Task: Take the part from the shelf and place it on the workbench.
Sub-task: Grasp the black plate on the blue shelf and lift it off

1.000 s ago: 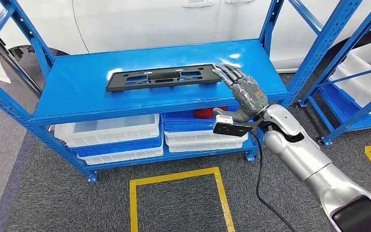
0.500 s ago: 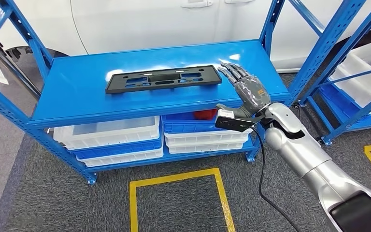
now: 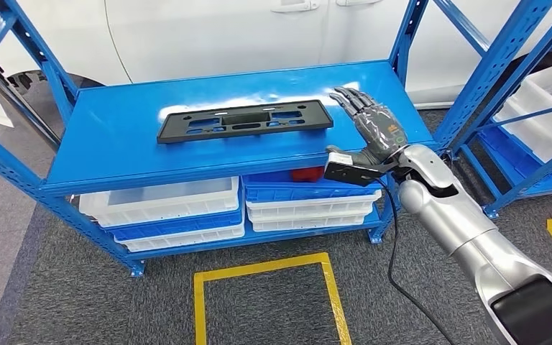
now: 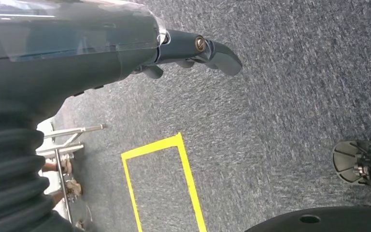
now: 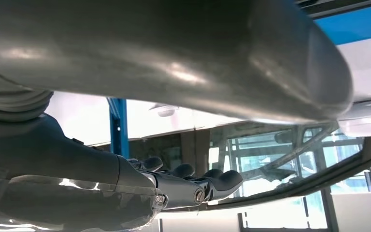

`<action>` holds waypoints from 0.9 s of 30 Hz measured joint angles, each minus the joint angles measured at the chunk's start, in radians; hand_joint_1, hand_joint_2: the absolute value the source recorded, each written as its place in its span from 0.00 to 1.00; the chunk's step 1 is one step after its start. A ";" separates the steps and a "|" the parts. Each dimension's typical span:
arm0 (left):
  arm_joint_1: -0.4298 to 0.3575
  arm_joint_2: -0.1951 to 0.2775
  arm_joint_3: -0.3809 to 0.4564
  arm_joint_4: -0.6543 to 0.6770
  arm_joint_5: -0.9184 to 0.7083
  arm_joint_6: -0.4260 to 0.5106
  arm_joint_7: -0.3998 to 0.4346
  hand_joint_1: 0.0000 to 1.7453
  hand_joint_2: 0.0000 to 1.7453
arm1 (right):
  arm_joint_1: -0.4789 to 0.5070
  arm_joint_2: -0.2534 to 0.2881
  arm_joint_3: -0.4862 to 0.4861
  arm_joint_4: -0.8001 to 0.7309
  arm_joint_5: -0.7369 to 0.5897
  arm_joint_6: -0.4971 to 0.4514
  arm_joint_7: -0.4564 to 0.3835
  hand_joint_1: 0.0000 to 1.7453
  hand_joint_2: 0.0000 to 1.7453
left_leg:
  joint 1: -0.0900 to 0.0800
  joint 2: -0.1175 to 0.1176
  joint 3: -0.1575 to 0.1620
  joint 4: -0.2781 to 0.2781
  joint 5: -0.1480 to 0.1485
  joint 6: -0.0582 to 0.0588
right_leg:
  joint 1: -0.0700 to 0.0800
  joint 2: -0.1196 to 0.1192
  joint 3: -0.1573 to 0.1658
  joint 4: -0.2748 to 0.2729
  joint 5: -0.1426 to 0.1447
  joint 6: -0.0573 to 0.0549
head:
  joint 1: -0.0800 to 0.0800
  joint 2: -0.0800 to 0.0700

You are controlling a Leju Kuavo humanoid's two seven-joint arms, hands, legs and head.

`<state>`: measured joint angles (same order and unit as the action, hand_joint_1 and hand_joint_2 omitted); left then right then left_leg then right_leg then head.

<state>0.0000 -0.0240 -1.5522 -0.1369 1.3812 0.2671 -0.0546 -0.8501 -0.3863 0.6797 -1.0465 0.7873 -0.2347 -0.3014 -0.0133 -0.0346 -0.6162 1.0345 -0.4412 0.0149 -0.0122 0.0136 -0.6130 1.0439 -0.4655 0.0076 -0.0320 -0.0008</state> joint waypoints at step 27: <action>0.010 -0.002 0.000 0.000 0.005 -0.001 0.005 0.00 0.00 | 0.047 0.013 -0.002 0.023 0.011 -0.022 0.011 0.00 1.00 | -0.001 0.002 0.106 -0.034 -0.048 0.028 | -0.003 -0.003 -0.061 0.057 -0.018 0.014 | 0.000 0.000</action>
<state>0.0102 -0.0257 -1.5522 -0.1366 1.3863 0.2659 -0.0497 -0.8030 -0.3729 0.6780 -1.0231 0.7983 -0.2568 -0.2907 -0.0144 -0.0324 -0.5098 1.0005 -0.4896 0.0427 -0.0152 0.0105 -0.6744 1.1006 -0.4835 0.0217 -0.0318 -0.0007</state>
